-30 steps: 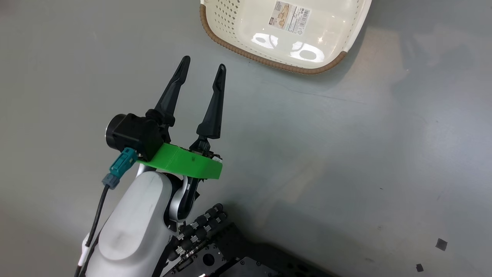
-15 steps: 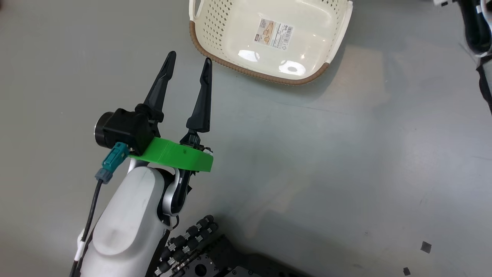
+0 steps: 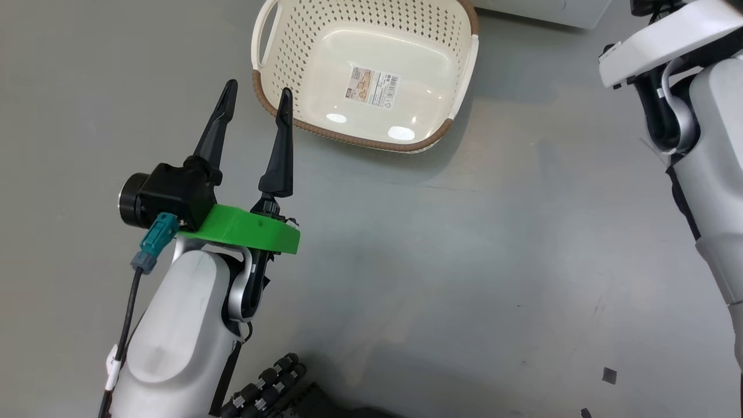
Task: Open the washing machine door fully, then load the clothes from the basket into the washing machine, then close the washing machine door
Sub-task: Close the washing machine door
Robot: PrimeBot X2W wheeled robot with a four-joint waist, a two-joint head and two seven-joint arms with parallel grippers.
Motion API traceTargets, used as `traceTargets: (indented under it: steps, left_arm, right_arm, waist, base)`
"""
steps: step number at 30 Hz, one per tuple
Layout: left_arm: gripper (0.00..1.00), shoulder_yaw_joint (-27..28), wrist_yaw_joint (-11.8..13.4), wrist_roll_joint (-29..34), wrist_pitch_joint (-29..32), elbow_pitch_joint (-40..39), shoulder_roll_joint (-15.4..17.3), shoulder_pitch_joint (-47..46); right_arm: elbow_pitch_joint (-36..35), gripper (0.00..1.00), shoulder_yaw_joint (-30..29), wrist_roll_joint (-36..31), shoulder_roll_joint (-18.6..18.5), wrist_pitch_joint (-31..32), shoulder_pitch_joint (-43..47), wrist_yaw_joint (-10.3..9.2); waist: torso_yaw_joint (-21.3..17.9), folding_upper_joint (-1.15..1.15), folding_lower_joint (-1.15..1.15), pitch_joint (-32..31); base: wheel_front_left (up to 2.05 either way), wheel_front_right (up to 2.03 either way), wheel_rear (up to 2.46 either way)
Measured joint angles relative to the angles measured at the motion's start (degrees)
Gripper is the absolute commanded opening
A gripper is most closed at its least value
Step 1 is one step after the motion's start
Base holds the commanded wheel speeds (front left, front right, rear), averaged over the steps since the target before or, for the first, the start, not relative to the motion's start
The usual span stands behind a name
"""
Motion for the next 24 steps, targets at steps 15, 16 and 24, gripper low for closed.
traceTargets:
  steps: [15,16,24]
  left_arm:
    - [1.00,4.19,-1.51,3.35,0.00,1.83,0.01,2.70]
    - [1.00,4.63,-1.52,3.50,0.00,1.99,0.01,3.10]
    - [1.00,8.36,-2.22,4.99,0.00,2.46,0.08,5.83]
  right_arm:
    - [-0.45,1.00,-2.07,-1.15,4.24,0.00,8.19,0.07]
    - [-0.74,1.00,-2.60,-1.34,4.57,0.00,8.66,0.05]
    - [-1.14,1.00,-4.98,-3.52,5.63,0.00,13.46,-0.03]
  waist:
    - [-5.03,0.00,0.00,-6.49]
    - [-5.33,0.00,0.00,-6.91]
    - [-8.30,0.00,0.00,-10.56]
  base:
    - [0.00,0.00,0.00]
    - [0.00,0.00,0.00]
    - [0.00,0.00,0.00]
